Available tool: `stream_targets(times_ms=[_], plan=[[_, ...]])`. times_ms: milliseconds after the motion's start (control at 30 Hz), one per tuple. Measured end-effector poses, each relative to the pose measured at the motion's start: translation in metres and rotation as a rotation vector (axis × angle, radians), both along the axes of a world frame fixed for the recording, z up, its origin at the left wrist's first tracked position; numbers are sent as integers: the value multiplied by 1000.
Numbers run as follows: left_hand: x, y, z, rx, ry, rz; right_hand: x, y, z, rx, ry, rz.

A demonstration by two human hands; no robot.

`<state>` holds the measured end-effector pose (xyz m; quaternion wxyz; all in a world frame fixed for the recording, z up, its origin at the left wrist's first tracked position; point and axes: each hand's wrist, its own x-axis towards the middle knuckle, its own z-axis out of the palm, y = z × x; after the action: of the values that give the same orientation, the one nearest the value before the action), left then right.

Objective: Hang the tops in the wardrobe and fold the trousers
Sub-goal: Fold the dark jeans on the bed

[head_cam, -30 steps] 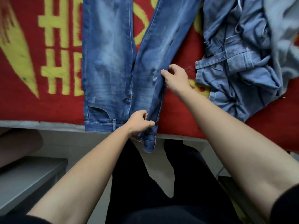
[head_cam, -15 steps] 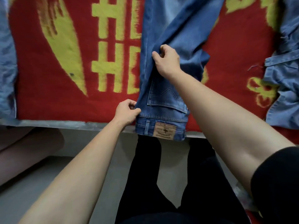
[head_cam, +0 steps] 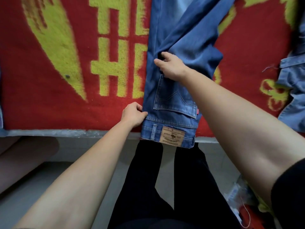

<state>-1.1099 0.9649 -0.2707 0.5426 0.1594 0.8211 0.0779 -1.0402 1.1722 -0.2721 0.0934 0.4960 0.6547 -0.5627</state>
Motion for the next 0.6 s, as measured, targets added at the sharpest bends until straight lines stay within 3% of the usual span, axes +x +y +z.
stream_targets(times_ms=[200,300,600], plan=[[1,50,33,54,170,-156,26,32,41,-194,48,-391],[2,93,49,146,276,-189,47,68,60,-183,87,-566],[30,203,77,273,511,-278,104,178,78,-129,151,-752]])
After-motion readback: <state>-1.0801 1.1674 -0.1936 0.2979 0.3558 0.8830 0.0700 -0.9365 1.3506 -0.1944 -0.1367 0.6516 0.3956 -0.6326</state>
